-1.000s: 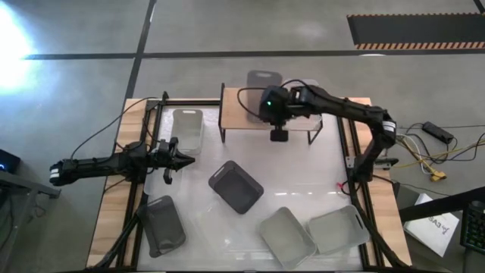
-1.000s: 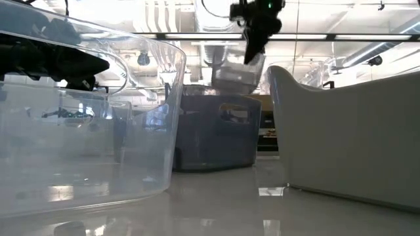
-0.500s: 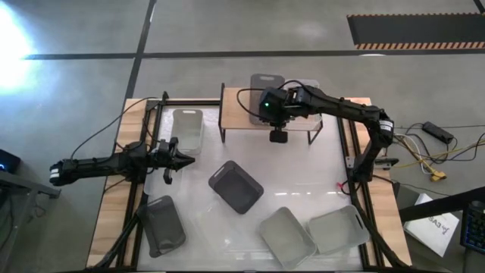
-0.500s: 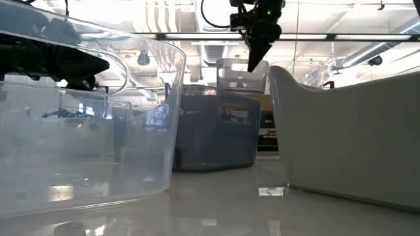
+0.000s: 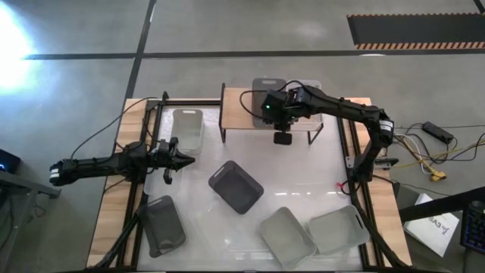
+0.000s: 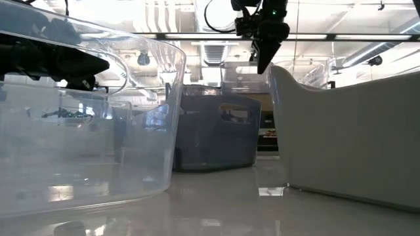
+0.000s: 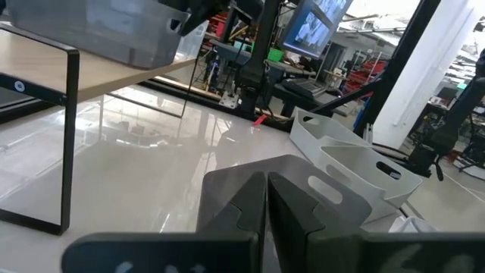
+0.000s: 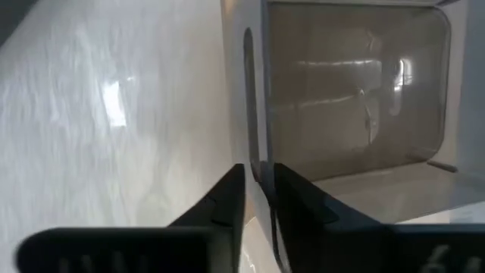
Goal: Stack baskets on shelf by color
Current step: Put the top black bin on the shelf, then put the top gray bin on the shelf
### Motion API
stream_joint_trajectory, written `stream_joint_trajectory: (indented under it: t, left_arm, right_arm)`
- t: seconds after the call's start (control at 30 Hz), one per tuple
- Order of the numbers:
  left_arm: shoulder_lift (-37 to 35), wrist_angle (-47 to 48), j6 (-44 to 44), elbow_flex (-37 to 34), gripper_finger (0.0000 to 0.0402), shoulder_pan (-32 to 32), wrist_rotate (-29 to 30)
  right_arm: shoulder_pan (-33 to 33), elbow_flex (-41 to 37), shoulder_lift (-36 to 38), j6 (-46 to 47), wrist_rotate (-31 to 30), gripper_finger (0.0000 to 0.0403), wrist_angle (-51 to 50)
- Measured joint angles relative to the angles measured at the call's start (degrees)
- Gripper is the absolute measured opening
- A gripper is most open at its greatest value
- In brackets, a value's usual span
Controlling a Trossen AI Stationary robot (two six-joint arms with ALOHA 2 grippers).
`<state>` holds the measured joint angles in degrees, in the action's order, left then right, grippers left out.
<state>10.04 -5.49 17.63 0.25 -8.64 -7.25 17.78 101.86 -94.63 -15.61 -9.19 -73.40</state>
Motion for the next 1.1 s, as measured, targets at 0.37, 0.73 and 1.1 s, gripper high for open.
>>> stream_joint_trajectory:
  t: [0.37,0.73,1.1]
  left_arm:
    - [0.04,0.00,0.00,0.00,0.0000,0.00,0.00]
    - [0.04,0.01,0.00,0.00,0.0000,0.01,0.00]
    - [0.02,0.01,0.00,0.00,0.0000,0.01,0.00]
  right_arm:
    - [-0.28,3.00,2.36,3.33,0.16,0.0167,-2.26]
    - [-18.43,-13.53,16.84,19.38,0.04,0.0154,13.43]
    - [-45.80,-49.31,24.18,24.61,-11.88,0.0128,61.43]
